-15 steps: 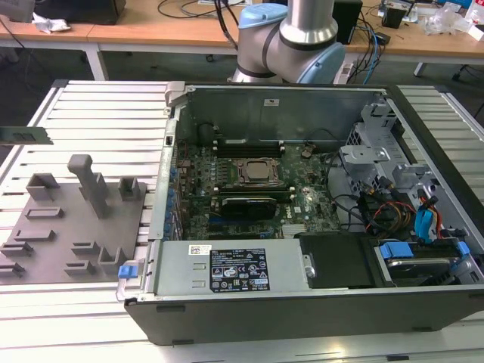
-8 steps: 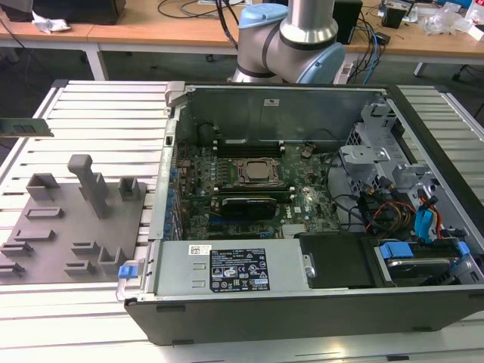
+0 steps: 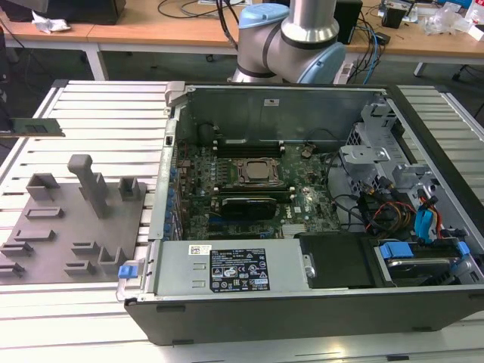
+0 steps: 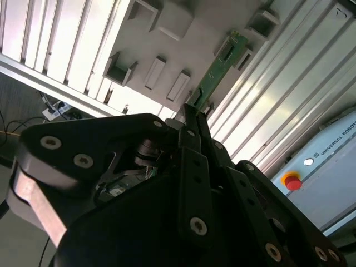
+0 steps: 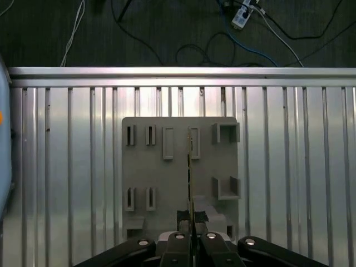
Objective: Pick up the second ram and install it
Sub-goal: 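Pick up the second ram and move it above second insertion slot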
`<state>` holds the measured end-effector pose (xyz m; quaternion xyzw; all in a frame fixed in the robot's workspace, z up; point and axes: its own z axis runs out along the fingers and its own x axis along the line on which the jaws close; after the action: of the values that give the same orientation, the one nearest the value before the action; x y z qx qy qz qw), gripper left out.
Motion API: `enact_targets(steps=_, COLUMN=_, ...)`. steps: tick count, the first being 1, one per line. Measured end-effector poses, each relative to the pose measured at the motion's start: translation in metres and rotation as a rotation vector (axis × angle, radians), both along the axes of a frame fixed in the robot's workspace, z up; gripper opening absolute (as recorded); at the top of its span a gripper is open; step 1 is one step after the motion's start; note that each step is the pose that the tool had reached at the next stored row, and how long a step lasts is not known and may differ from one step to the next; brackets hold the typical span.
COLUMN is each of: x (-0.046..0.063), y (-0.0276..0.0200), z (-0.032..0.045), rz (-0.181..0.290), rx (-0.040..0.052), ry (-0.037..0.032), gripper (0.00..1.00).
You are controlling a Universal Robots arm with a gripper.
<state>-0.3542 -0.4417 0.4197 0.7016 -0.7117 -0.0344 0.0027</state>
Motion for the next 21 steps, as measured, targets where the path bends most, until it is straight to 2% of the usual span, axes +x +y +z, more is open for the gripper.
enact_targets(steps=4, x=0.013, y=0.0000, z=0.0001, rz=0.000, rx=-0.0001, ry=0.0001, gripper=0.13)
enact_targets(steps=21, x=0.055, y=0.0000, z=0.0001, rz=0.000, rx=-0.0001, ry=0.0004, gripper=0.13)
